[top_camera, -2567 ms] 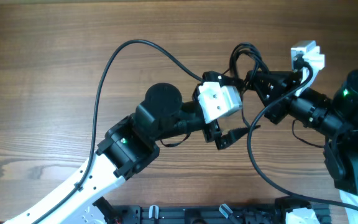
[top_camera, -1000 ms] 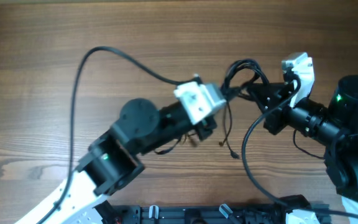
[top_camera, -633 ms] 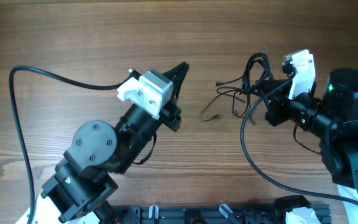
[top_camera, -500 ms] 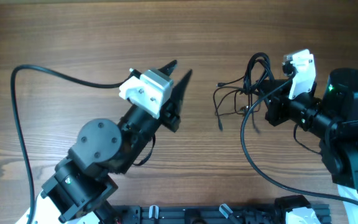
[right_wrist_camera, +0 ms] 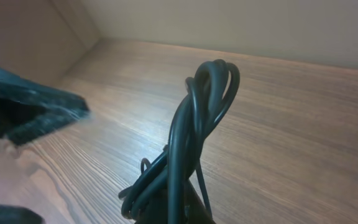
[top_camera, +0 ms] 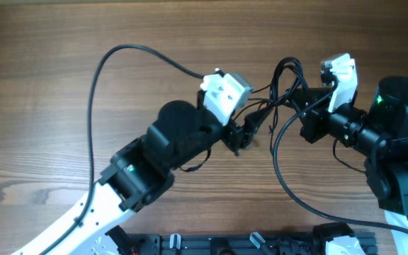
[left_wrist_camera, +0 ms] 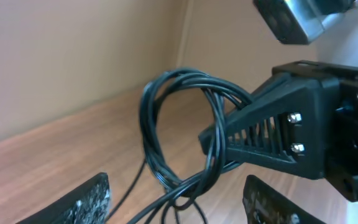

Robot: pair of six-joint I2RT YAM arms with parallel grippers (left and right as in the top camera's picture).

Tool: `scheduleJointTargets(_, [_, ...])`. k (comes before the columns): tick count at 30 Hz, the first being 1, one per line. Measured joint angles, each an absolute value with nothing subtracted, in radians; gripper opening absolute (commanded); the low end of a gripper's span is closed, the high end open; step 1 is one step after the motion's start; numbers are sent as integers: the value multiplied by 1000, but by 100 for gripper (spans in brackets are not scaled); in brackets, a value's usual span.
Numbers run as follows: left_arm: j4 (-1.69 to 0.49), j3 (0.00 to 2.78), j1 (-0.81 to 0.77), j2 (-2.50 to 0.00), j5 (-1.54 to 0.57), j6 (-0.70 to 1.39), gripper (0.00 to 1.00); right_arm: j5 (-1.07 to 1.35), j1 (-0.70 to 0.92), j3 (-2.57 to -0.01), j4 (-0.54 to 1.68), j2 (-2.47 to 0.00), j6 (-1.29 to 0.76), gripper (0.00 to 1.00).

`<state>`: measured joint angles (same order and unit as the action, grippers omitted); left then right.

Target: Untangle cables

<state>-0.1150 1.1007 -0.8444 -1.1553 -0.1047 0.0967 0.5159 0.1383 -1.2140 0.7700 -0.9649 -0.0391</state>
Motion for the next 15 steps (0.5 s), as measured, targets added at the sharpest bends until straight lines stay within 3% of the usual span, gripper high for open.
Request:
scheduleJointTargets(7, [-47, 1101, -844, -1227, -177, 149, 70, 516, 138, -1214, 770, -965, -42, 5])
scheduleJointTargets(11, [-45, 1101, -844, -1258, -185, 170, 77, 516, 138, -1214, 769, -965, -44, 5])
scheduleJointTargets(15, [-21, 1101, -844, -1291, -184, 178, 75, 534, 138, -1214, 764, -965, -47, 5])
